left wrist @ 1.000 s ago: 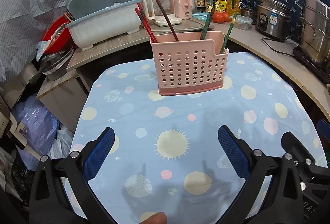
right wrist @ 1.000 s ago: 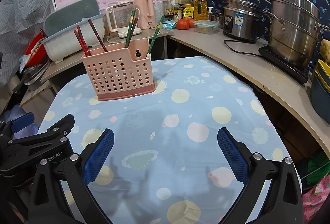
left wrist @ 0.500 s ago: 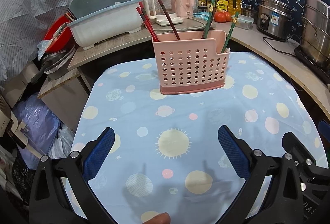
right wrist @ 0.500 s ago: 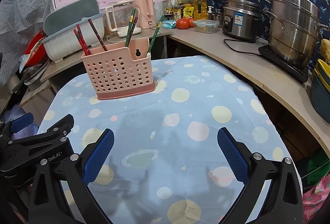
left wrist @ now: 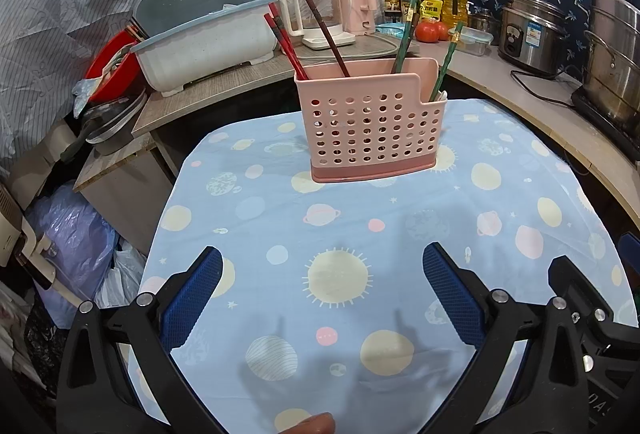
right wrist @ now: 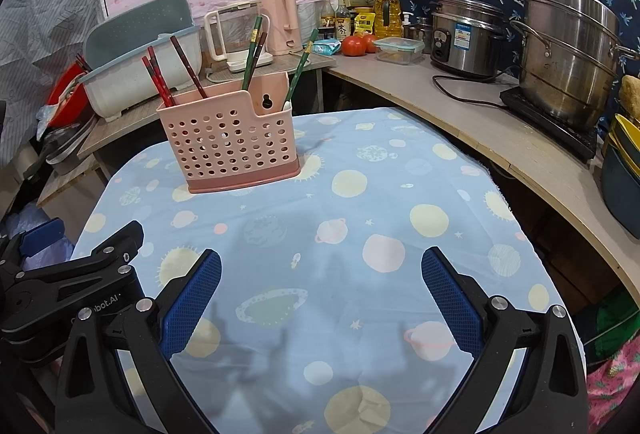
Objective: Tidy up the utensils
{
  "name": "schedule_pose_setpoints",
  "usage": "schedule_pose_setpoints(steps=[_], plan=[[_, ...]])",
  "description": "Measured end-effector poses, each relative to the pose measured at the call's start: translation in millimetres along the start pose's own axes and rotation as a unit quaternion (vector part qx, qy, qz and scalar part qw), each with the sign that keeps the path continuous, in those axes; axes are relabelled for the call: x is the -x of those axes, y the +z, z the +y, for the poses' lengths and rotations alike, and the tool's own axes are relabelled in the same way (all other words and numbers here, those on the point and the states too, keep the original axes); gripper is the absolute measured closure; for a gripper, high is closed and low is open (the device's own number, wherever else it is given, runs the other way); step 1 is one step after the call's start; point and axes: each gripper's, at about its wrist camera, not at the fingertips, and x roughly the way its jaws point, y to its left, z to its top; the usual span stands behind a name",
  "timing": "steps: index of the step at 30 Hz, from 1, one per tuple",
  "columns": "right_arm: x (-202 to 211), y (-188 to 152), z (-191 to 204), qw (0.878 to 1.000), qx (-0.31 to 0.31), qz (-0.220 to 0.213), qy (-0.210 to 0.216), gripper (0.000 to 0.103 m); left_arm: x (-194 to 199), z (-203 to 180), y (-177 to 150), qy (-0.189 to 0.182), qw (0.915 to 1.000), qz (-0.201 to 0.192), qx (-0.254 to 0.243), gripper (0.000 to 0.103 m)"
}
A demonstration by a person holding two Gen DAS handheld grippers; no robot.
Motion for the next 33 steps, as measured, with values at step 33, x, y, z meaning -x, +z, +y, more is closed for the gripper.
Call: schedule_pose_setpoints(steps=[33], plan=[[1.3, -4.8, -2.4, 1.0, 0.0, 0.002, -0.003, 0.006, -1.5, -2.8, -0.1, 0.015, 0.9999, 0.003, -0.001, 0.007]])
